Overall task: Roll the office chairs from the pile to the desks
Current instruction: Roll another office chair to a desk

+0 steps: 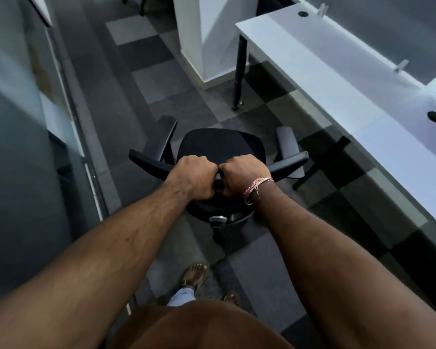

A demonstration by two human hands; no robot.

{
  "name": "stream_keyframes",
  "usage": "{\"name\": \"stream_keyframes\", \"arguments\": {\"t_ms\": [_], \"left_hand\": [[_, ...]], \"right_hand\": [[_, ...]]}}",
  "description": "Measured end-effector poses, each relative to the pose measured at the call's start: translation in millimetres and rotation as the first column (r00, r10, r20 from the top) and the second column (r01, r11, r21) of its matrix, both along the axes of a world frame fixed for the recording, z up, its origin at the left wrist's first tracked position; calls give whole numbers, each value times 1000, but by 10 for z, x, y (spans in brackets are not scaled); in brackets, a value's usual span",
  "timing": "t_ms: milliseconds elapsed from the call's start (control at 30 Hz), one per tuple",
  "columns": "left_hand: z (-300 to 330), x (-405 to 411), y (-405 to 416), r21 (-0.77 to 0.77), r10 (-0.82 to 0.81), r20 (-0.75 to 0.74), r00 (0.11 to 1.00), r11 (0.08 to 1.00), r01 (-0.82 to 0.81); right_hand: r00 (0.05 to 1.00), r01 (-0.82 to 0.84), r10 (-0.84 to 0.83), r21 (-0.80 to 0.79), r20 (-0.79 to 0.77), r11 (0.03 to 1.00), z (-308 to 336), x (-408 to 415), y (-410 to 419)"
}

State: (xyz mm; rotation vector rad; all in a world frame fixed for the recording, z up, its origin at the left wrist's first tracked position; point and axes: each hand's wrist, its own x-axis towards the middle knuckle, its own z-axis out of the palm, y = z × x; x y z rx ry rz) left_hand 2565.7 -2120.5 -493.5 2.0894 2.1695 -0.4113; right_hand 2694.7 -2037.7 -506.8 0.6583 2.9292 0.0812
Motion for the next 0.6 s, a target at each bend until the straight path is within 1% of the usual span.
{"name": "stream_keyframes", "arguments": {"t_ms": [100, 233, 333, 433, 600], "left_hand": [[-18, -187, 52, 1, 17, -28, 999, 1000, -17], [-69, -471, 199, 46, 45, -46, 998, 998, -43], [-82, -620, 355, 54, 48, -35, 998, 997, -46], [-88, -864, 628, 72, 56, -37, 998, 996, -53], [-83, -1452, 1046, 78, 83, -26, 996, 994, -81]], "right_hand": [[997, -77, 77, 28, -8, 997, -16, -211, 142], [989, -146, 146, 37, -13, 989, -49, -523, 399], [986, -160, 161, 44, -30, 986, -56, -680, 594], [989, -137, 139, 32, -45, 990, -84, -948, 894], [986, -151, 154, 51, -58, 987, -88, -1532, 1324]]}}
